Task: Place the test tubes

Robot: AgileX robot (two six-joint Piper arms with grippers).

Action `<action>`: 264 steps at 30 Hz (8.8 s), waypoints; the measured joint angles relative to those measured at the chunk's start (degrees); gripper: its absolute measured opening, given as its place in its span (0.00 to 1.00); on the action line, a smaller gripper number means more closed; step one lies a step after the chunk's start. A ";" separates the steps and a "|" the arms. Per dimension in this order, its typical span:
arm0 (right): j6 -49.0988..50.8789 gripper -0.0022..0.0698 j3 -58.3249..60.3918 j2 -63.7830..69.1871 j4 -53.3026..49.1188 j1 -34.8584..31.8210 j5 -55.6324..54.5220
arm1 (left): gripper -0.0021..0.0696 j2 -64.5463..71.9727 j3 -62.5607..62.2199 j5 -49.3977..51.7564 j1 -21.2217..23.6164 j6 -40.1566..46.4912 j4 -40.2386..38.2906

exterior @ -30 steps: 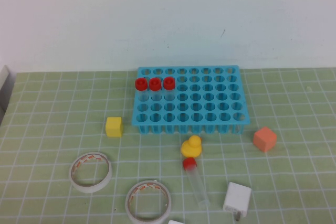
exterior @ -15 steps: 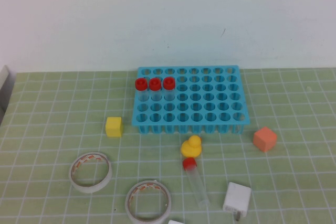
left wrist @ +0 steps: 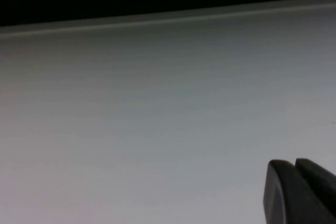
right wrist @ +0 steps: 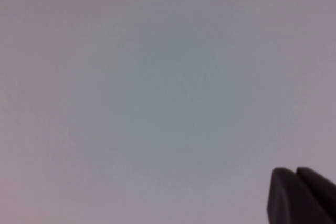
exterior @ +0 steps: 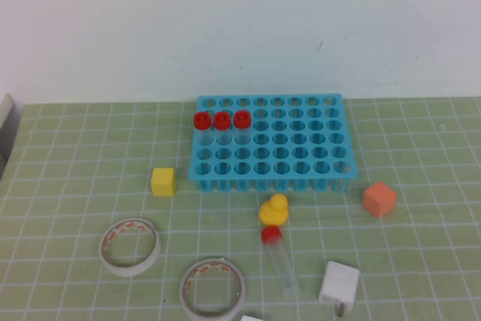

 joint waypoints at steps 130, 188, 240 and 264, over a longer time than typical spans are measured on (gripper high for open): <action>-27.75 0.36 -81.20 120.61 23.53 38.55 76.80 | 0.03 25.61 -22.41 90.44 0.81 -12.43 2.81; -33.72 0.36 -36.02 72.92 11.43 42.12 -0.45 | 0.03 46.90 -38.03 72.82 -12.17 23.06 -23.39; -12.86 0.36 -35.60 77.65 -4.26 42.12 -3.13 | 0.78 68.95 -43.00 35.61 -51.78 0.32 -15.84; -4.17 0.43 -33.58 77.65 -13.60 42.24 -4.84 | 0.37 68.95 -43.37 39.11 -51.78 6.23 -24.85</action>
